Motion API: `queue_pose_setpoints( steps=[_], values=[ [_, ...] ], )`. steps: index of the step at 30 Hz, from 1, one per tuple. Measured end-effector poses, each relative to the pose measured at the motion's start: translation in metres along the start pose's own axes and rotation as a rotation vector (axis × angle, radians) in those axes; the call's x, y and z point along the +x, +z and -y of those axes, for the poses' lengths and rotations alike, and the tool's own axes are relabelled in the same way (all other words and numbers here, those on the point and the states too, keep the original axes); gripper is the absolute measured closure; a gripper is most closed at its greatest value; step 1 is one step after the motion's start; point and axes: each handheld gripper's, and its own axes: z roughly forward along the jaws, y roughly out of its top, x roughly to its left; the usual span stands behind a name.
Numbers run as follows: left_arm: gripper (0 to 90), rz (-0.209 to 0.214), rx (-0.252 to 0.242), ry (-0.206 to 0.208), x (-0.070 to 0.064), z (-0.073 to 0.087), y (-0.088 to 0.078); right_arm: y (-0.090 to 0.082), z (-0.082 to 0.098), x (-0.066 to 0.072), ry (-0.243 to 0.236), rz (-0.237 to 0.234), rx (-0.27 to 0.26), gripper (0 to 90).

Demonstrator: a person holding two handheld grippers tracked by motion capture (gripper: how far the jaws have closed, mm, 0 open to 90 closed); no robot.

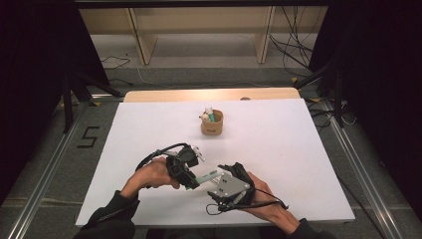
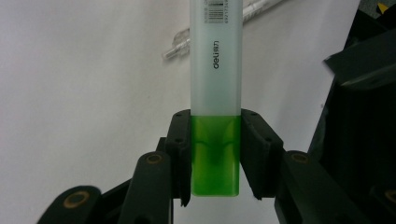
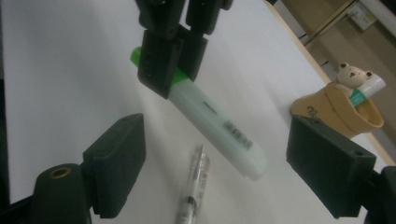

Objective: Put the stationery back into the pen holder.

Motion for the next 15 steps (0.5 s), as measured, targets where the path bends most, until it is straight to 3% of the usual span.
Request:
queue_pose_setpoints(
  steps=[11,15],
  values=[
    [66.5,0.004,0.010,0.013,-0.009,-0.006,-0.006,0.010,0.002,0.019,-0.193,0.116,0.038,24.3],
    [66.5,0.006,0.014,0.017,-0.012,-0.009,-0.008,0.012,0.002,0.028,-0.316,0.183,0.055,28.6]
  ],
)
